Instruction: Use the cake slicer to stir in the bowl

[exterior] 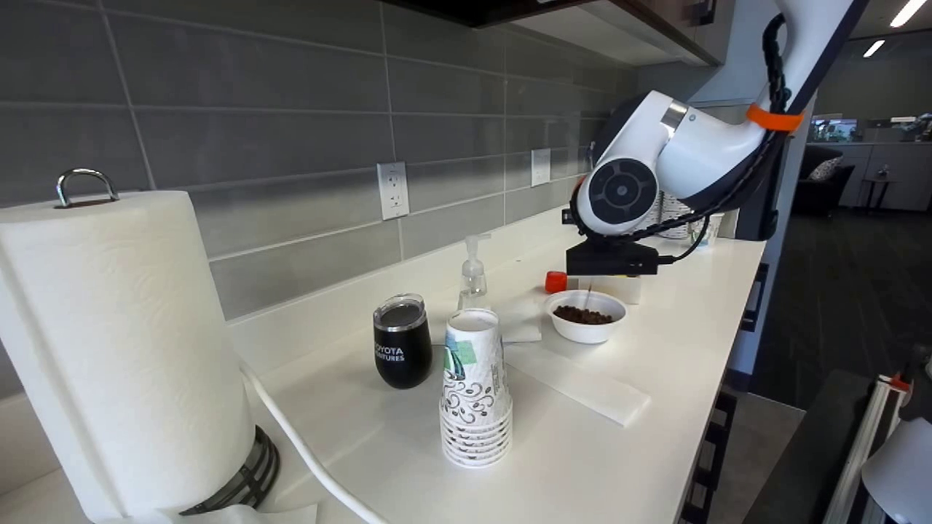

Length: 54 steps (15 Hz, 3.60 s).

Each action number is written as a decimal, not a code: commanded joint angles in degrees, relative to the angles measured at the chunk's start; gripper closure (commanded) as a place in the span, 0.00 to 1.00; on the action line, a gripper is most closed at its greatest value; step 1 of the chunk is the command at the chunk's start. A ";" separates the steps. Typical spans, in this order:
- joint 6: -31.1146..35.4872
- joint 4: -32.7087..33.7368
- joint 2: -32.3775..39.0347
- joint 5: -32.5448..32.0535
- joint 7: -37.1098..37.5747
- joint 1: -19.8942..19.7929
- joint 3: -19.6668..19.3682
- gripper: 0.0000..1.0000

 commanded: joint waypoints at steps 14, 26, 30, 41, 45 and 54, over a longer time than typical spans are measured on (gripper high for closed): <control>7.44 0.05 -1.42 10.21 -8.48 -0.32 -0.66 0.99; 11.43 0.70 -2.69 7.97 0.08 -0.09 -0.48 0.99; 9.81 1.10 -3.31 5.92 2.70 0.14 -0.08 0.99; -1.11 -0.10 -1.12 -4.76 5.04 0.49 0.63 0.99; 0.28 -0.86 -1.30 -3.58 2.42 0.65 0.87 0.99; 12.61 -1.82 -4.44 -0.65 -0.86 0.68 -0.07 0.99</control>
